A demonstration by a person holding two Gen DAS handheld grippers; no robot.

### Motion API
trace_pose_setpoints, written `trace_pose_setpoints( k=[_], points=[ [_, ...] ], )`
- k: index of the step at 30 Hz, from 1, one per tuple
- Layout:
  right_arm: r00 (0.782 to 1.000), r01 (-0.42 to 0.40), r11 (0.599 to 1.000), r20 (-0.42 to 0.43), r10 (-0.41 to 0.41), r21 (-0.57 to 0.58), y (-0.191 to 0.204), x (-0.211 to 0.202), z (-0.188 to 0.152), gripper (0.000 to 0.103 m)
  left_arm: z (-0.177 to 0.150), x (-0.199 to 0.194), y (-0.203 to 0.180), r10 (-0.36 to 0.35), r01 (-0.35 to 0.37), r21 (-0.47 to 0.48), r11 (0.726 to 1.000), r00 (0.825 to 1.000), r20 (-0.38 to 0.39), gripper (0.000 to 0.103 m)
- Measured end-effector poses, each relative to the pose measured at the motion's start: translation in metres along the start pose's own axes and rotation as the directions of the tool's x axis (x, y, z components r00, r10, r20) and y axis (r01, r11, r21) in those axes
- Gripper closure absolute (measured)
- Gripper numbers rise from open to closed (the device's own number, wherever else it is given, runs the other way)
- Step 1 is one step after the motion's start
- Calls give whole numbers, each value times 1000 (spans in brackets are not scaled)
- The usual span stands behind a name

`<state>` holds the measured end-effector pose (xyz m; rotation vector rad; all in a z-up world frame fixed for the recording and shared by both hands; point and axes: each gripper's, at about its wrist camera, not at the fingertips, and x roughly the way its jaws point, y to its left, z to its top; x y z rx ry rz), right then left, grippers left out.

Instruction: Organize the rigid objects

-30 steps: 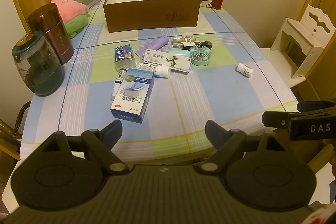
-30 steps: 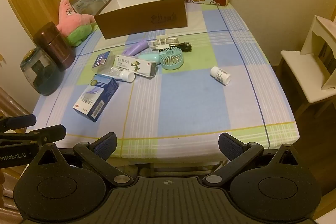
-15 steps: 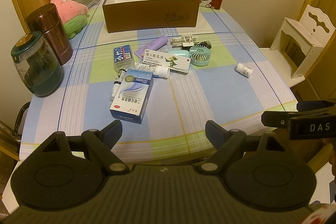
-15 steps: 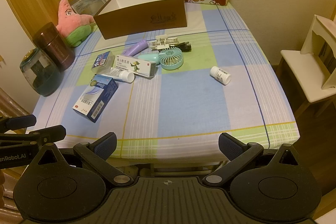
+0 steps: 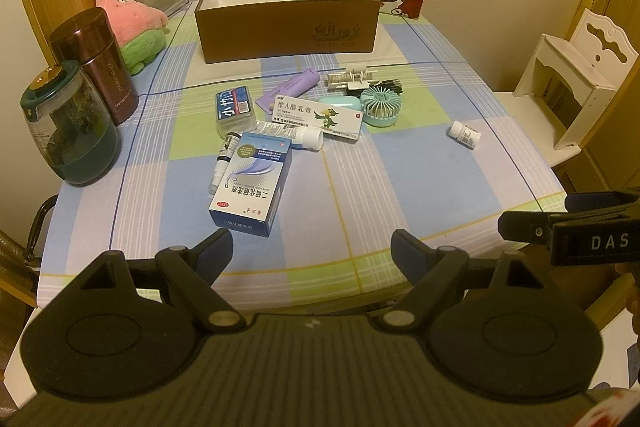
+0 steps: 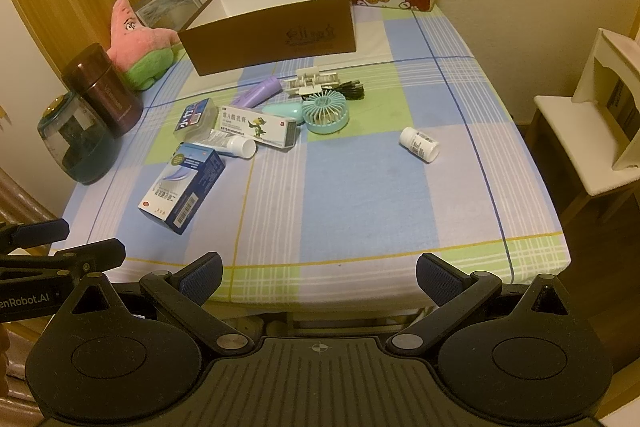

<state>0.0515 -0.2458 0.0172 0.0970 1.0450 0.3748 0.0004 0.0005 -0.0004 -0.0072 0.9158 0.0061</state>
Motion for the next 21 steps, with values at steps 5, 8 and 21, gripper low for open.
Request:
trace_pose_setpoints(
  k=[5, 8, 21],
  points=[
    [1000, 0, 1000, 0, 0, 1, 0, 0, 1, 0, 0, 0, 0, 0, 0, 0, 1000, 1000, 0, 18],
    [1000, 0, 1000, 0, 0, 1, 0, 0, 1, 0, 0, 0, 0, 0, 0, 0, 1000, 1000, -1, 18],
    [1000, -1, 1000, 0, 1, 1, 1, 2, 1, 0, 0, 0, 0, 1, -1, 0, 1000, 1000, 0, 18]
  ],
)
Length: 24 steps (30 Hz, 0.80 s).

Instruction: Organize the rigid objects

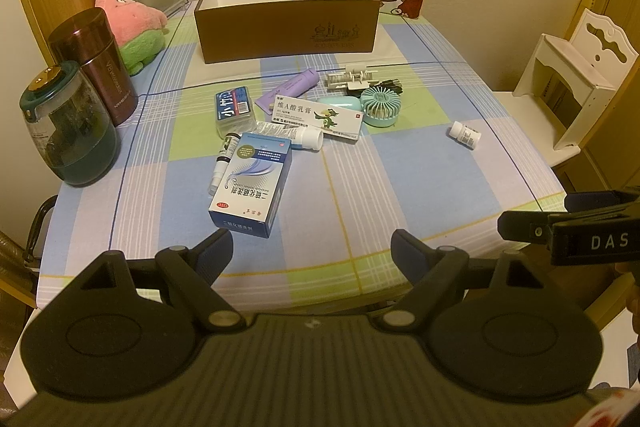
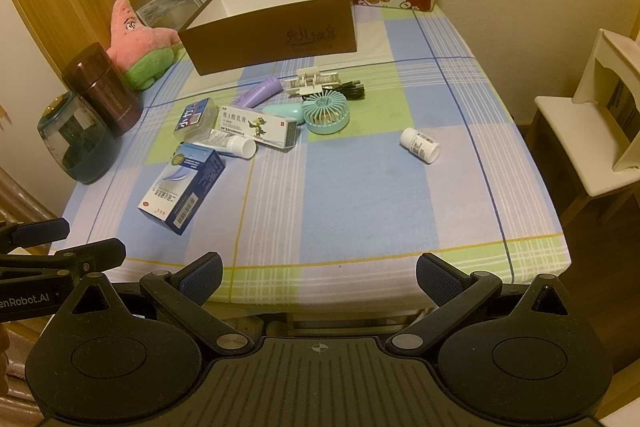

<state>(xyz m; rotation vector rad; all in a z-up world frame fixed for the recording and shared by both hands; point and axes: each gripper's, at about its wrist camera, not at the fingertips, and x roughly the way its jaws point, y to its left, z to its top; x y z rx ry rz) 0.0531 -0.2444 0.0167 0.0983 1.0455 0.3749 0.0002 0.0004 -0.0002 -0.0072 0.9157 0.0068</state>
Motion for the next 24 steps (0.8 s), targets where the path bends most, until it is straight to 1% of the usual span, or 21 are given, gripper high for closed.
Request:
trace_pose_setpoints(
  k=[14, 24],
  points=[
    [1000, -1, 1000, -1, 1, 1, 0, 2, 1, 0, 0, 0, 0, -1, 1, 0, 1000, 1000, -1, 18],
    [1000, -23, 1000, 1, 23, 3, 1, 4, 1, 0, 1, 3, -3, -1, 1, -2, 1000, 1000, -7, 18]
  ],
)
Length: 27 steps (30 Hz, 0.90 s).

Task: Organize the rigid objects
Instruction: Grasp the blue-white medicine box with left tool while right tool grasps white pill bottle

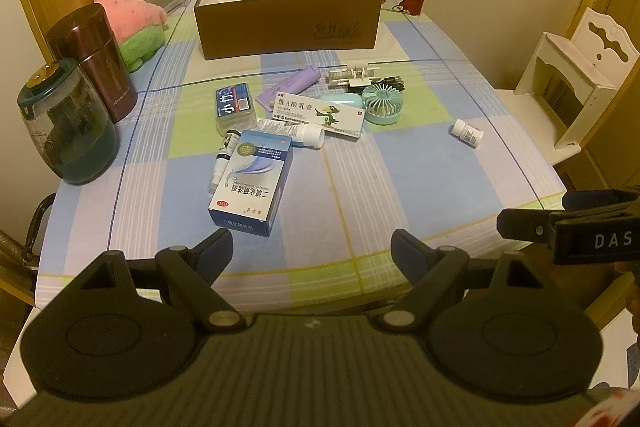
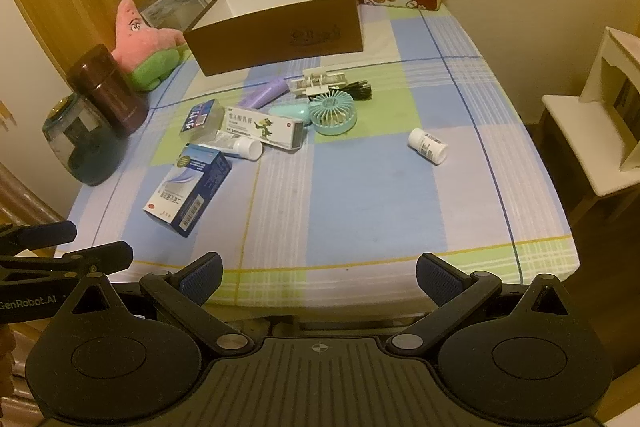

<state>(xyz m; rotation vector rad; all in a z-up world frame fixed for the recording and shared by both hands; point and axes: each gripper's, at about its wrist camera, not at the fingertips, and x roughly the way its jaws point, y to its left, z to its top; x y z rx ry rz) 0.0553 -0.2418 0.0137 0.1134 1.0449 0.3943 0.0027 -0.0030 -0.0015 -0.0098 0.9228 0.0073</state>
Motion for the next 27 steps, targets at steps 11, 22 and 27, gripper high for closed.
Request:
trace_pose_setpoints(
  k=[11, 22, 27],
  points=[
    [999, -34, 999, -4, 34, 9, -9, 9, 5, 0, 5, 19, 7, -26, 26, -10, 1000, 999, -24, 18],
    [997, -60, 997, 58, 57, 44, -41, 36, 20, 0, 18, 59, 20, -22, 22, 18, 1000, 1000, -8, 20],
    [995, -68, 997, 76, 65, 45, -56, 49, 31, 0, 26, 85, 31, -10, 11, 39, 999, 1000, -4, 20]
  ],
)
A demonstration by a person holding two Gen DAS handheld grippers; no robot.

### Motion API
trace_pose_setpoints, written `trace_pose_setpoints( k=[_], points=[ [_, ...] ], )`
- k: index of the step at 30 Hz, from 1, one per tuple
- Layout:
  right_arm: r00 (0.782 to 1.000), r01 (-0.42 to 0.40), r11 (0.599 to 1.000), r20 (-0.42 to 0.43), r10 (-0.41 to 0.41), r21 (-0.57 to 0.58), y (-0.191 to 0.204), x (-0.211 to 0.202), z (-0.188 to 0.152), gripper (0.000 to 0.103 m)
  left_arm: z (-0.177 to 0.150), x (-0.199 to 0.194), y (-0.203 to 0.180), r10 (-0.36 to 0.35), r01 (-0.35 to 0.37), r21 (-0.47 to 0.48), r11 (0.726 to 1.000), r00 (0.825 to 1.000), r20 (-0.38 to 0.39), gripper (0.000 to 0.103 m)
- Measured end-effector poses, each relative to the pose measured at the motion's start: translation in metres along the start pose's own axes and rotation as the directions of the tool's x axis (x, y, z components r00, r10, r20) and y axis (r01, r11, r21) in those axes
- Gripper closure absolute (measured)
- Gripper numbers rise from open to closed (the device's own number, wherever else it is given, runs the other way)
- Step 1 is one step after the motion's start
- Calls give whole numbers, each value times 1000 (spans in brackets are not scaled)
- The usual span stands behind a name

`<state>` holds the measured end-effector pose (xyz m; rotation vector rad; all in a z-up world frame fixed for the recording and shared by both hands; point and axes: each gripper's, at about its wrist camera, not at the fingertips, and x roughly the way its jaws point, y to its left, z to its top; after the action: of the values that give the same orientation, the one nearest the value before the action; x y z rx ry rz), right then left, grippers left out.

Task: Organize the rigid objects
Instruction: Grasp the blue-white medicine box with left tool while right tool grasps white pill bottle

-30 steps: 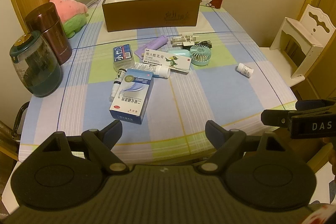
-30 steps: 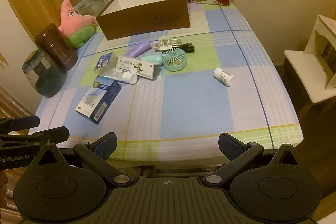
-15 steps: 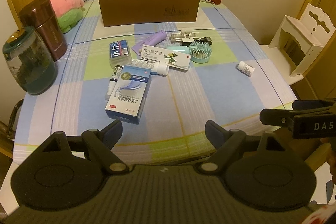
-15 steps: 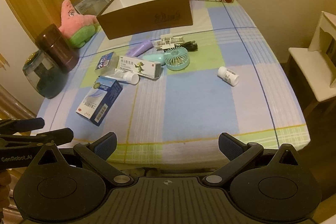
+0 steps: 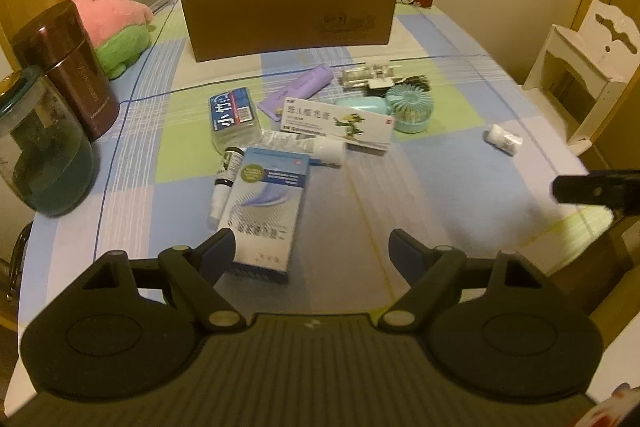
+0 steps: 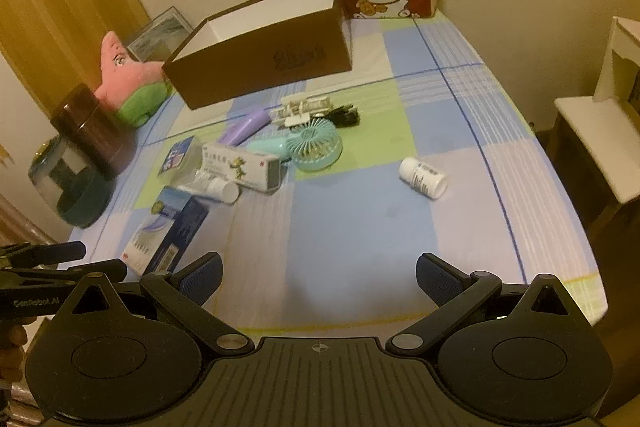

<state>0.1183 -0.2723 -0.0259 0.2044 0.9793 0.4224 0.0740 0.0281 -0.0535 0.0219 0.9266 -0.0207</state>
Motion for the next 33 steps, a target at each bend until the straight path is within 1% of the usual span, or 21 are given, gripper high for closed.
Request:
trace_pose_setpoints(
  k=[9, 13, 16, 18, 20, 21, 23, 24, 26, 28, 33],
  points=[
    [1000, 24, 1000, -17, -24, -13, -21, 34, 19, 0, 12, 48, 22, 14, -13, 5, 1000, 999, -30, 20],
    [999, 36, 999, -34, -36, -19, -31, 50, 29, 1, 14, 68, 28, 32, -31, 7, 999, 998, -62, 20],
    [998, 35, 999, -43, -36, -22, -37, 59, 36, 4, 15, 82, 31, 47, -48, -2, 999, 995, -87, 20],
    [998, 34, 999, -56, -35, -30, -41, 66, 41, 8, 15, 89, 33, 48, -49, -9, 999, 993, -103, 20],
    [997, 34, 999, -65, -36, -37, -44, 70, 44, 9, 14, 97, 32, 49, -51, -13, 999, 991, -123, 20],
    [997, 33, 999, -70, -36, -42, -46, 72, 45, 10, 14, 100, 32, 50, -53, -16, 998, 990, -133, 24],
    [996, 33, 998, -80, -37, -49, -49, 76, 48, 10, 13, 103, 28, 44, -49, -26, 998, 988, -149, 36],
    [996, 32, 998, -84, -36, -50, -51, 77, 49, 10, 13, 104, 26, 35, -41, -35, 999, 986, -160, 39],
    [995, 29, 998, -92, -33, -50, -54, 80, 51, 11, 12, 104, 19, 5, -15, -56, 998, 984, -177, 40],
    [995, 23, 998, -101, -28, -54, -57, 83, 53, 11, 11, 103, 8, -12, 2, -56, 998, 983, -183, 40],
    [994, 18, 995, -103, -28, -95, -65, 86, 59, 13, 19, 107, -3, 4, -21, -91, 996, 982, -188, 40]
  ],
)
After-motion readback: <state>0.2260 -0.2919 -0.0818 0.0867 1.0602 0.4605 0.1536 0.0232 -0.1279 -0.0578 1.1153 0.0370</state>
